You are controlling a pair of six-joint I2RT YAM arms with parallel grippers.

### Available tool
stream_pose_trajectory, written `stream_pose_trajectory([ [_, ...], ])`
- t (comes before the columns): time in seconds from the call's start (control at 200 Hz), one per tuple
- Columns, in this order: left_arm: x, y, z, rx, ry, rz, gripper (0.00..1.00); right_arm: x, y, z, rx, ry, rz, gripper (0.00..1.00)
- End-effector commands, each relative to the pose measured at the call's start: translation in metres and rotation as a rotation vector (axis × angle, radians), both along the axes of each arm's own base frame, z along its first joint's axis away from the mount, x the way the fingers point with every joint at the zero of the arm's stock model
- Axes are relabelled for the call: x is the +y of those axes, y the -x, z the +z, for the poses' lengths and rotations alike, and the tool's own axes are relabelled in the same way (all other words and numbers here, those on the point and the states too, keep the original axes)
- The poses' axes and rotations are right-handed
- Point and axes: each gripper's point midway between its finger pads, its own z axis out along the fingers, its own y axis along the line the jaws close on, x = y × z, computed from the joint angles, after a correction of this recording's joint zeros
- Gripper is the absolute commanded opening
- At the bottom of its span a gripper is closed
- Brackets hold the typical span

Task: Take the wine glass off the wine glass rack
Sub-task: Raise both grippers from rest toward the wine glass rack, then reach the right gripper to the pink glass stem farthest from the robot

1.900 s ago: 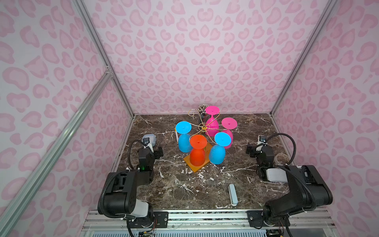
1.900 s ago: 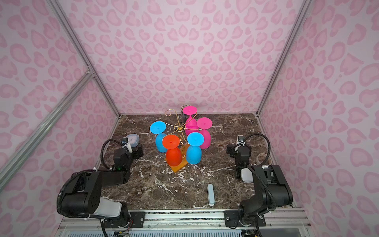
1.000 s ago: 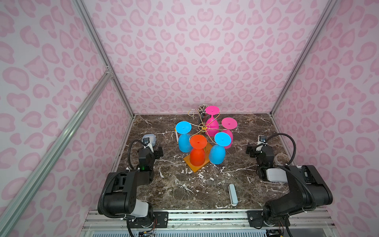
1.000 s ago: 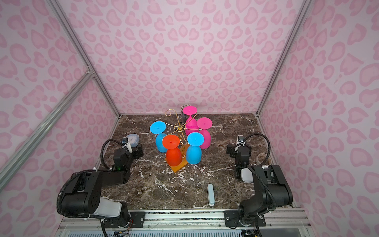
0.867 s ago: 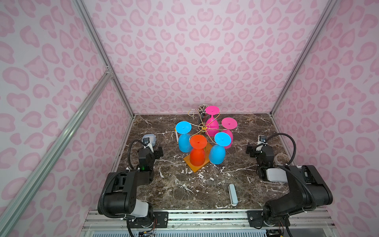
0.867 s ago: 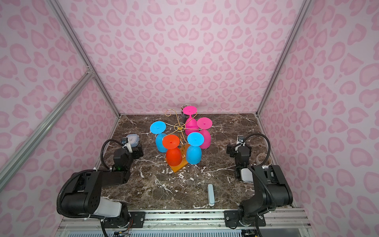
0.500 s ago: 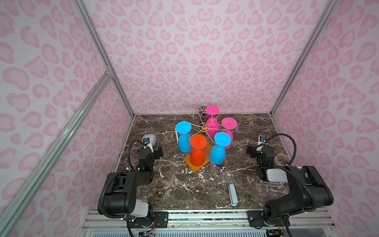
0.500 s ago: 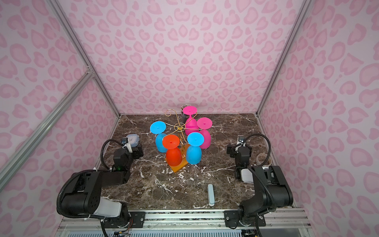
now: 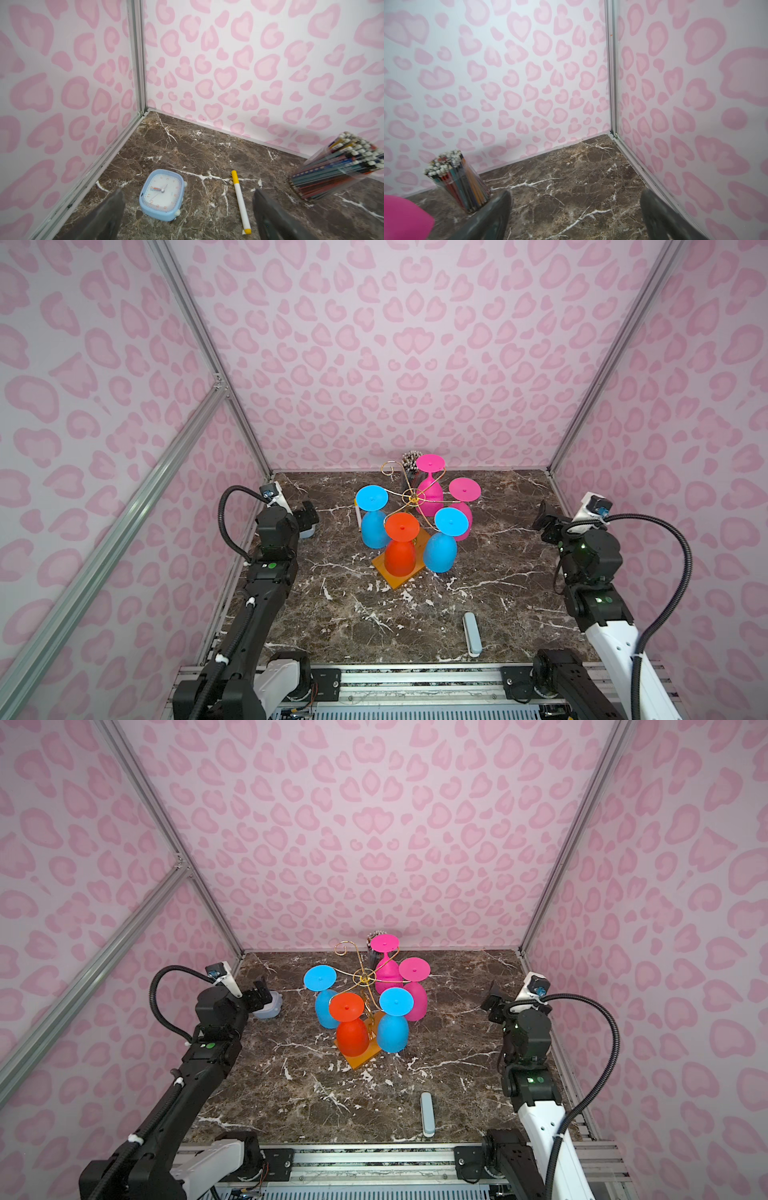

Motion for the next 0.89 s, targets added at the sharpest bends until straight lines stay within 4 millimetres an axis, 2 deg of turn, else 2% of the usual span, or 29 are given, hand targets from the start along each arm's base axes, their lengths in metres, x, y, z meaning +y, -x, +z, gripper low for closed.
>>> stream_pose_trajectory([
  [0.0, -0.011, 0.020, -0.008, 0.089, 0.065, -0.049, 0.97, 0.014, 0.020, -0.034, 0.248, -0.126, 0.065, 0.98],
  [0.085, -0.021, 0.028, 0.008, 0.060, 0.113, -0.100, 0.97, 0.028, 0.020, -0.022, 0.293, -0.198, 0.149, 0.97],
  [0.25, -0.039, 0.038, 0.023, 0.037, 0.201, -0.179, 0.97, 0.056, 0.002, 0.012, 0.270, -0.377, 0.338, 0.97],
  [0.405, -0.026, 0.043, 0.023, 0.054, 0.301, -0.068, 0.97, 0.091, -0.017, 0.036, 0.264, -0.567, 0.542, 0.94],
  [0.55, -0.052, 0.048, 0.038, 0.006, 0.303, -0.233, 0.97, 0.119, -0.033, 0.059, 0.216, -0.742, 0.736, 0.86],
  [0.66, -0.069, 0.051, 0.045, 0.000, 0.326, -0.338, 0.97, 0.128, -0.047, 0.073, 0.207, -0.738, 0.791, 0.83],
  [0.89, -0.089, 0.053, 0.035, 0.070, 0.411, -0.431, 0.97, 0.162, -0.088, 0.072, 0.278, -0.684, 0.909, 0.77],
])
